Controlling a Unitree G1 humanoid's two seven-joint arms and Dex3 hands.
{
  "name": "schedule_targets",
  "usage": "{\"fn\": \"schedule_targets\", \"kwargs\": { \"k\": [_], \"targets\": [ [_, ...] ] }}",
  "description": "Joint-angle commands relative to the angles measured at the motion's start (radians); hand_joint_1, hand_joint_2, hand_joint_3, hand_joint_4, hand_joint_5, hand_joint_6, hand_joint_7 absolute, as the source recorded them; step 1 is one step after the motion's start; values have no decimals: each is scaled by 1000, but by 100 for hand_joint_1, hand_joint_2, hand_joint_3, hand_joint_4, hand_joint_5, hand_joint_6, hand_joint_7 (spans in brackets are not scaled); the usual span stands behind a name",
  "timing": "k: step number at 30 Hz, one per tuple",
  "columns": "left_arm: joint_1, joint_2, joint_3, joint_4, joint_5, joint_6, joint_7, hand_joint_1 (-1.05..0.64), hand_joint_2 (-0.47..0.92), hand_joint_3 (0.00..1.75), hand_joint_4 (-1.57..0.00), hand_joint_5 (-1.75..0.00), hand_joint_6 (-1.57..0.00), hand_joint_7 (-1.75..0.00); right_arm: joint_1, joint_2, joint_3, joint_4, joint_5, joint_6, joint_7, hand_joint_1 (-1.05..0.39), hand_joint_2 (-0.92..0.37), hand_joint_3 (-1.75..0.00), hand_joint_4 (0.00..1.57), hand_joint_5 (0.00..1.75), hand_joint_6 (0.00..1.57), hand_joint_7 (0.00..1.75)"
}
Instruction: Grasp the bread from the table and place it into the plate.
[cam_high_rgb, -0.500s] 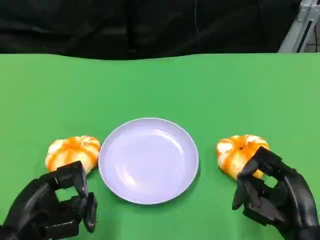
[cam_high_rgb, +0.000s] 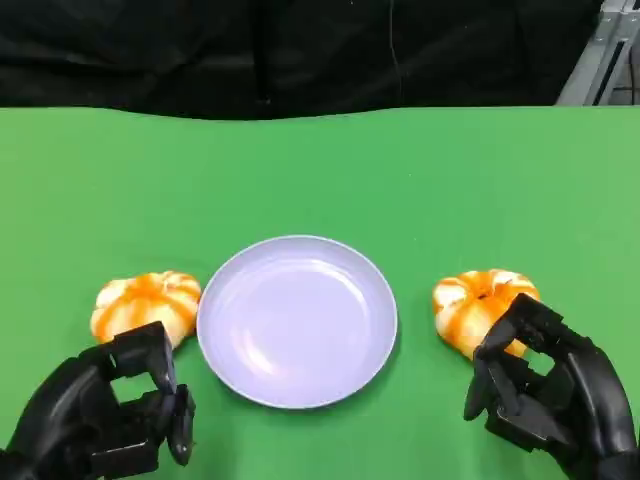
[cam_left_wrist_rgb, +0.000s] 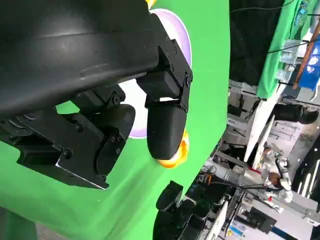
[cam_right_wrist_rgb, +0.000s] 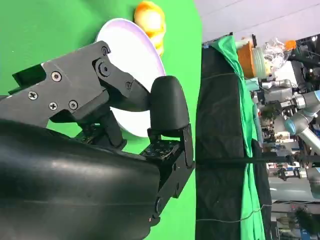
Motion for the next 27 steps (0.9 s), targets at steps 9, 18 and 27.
{"fn": "schedule_targets", "kwargs": {
  "k": [9, 18, 27],
  "targets": [
    [-7, 5, -3, 51, 272, -325, 104, -42, 92, 37, -32, -50, -48, -28, 1, -15, -4, -11, 3, 4, -2, -12, -67, -104, 82, 175, 62, 166],
    [-107, 90, -22, 205, 597, -605, 283, -75, 92, 43, -13, -11, -35, -1, -4, -18, -6, 1, 2, 0, 2, -12, -68, -103, 82, 175, 62, 166],
    [-267, 217, -133, 304, 884, -604, 376, -83, 92, 23, -19, -8, -34, -1, -8, -19, -8, 11, 2, -4, 6, -12, -68, -103, 83, 175, 62, 166]
  ]
}}
